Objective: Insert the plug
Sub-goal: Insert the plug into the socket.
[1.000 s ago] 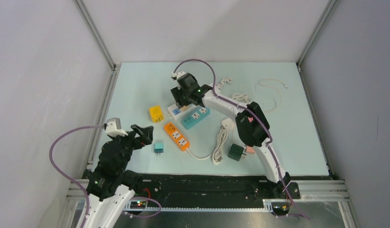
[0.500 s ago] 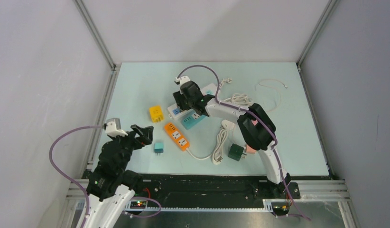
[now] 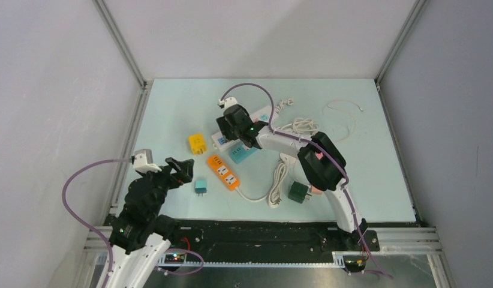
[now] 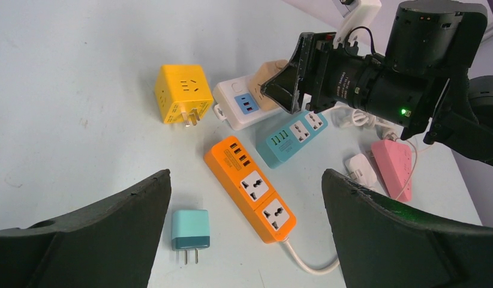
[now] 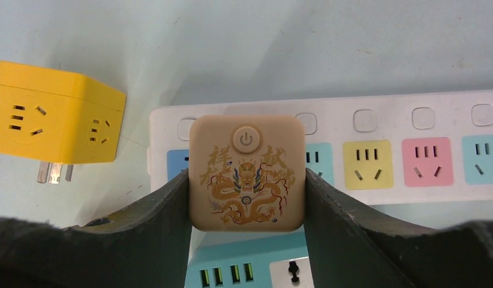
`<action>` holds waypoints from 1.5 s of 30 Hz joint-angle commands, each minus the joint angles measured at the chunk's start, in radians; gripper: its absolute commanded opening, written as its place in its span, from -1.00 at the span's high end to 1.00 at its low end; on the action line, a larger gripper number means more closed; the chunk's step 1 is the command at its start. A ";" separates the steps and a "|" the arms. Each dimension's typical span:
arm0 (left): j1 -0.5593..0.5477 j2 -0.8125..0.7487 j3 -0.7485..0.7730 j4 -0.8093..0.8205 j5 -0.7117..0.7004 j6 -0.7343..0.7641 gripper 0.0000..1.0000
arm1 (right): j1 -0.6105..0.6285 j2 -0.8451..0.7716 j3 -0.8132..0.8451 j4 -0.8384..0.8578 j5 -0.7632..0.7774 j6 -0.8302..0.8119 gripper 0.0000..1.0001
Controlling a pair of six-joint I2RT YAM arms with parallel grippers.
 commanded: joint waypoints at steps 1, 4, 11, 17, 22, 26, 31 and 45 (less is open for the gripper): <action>0.005 -0.010 -0.003 0.014 -0.007 -0.001 -0.99 | 0.023 0.091 -0.057 -0.127 -0.012 0.045 1.00; 0.005 -0.008 -0.003 0.015 -0.008 0.000 -0.99 | 0.037 0.112 -0.043 -0.151 0.011 0.041 1.00; 0.005 -0.007 -0.003 0.015 -0.009 -0.001 -0.99 | 0.048 0.128 -0.006 -0.217 0.032 0.051 1.00; 0.005 -0.008 -0.003 0.015 -0.009 -0.002 -0.99 | 0.071 0.114 -0.035 -0.207 -0.019 0.095 1.00; 0.004 -0.008 -0.004 0.014 -0.008 -0.002 -0.99 | 0.085 0.082 -0.078 -0.190 -0.039 0.143 1.00; 0.004 -0.006 -0.003 0.015 -0.007 -0.002 -0.99 | 0.086 0.079 -0.074 -0.200 -0.044 0.153 1.00; 0.004 -0.008 -0.003 0.014 -0.008 -0.002 -0.99 | 0.079 0.118 0.006 -0.264 -0.056 0.147 1.00; 0.005 -0.008 -0.003 0.014 -0.007 -0.002 -0.99 | 0.065 0.158 0.111 -0.372 -0.054 0.129 0.35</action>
